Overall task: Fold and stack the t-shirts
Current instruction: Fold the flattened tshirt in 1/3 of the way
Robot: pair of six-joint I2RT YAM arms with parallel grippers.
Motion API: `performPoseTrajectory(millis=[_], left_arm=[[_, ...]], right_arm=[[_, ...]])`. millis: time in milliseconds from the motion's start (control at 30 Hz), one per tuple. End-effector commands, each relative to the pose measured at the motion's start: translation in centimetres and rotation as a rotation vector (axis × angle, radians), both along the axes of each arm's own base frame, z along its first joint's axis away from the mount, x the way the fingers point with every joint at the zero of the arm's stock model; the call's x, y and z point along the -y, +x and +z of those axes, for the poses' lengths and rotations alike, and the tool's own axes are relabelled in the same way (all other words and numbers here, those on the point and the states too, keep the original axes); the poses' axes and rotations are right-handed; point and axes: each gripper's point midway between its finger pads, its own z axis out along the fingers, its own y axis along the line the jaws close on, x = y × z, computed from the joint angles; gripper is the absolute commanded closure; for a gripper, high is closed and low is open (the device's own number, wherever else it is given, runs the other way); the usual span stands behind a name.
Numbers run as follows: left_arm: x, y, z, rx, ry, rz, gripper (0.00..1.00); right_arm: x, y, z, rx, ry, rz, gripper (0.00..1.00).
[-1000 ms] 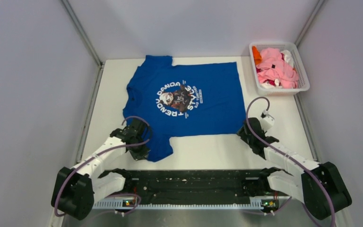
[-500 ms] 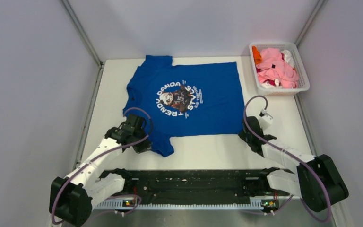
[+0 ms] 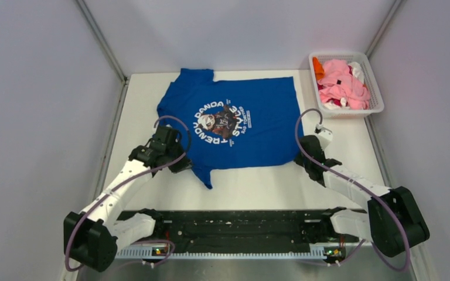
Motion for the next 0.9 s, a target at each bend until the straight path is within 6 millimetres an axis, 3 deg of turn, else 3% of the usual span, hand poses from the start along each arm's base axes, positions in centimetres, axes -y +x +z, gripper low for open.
performPoseTrajectory(millis=[0,267,567,867], left_arm=[[0.3,5.1,4.1,0.149,-0.021,0.033,1.0],[-0.6,10.1,6.2,0.135,-0.05,0.087,1.0],[-4.4,15.7,8.4,0.151,0.023,0.179,1.0],[-5.1,21.2,7.3,0.078,0.035,0.191,1.0]], right_arm=[[-1.0,3.2,3.4,0.093,-0.011,0.05,1.0],[-0.9,6.5,6.4,0.13,-0.095,0.042,1.0],[-0.1,11.4,10.0,0.178,-0.18,0.014,1.0],[-0.5,16.3,9.9,0.19,-0.207,0.061,1.0]])
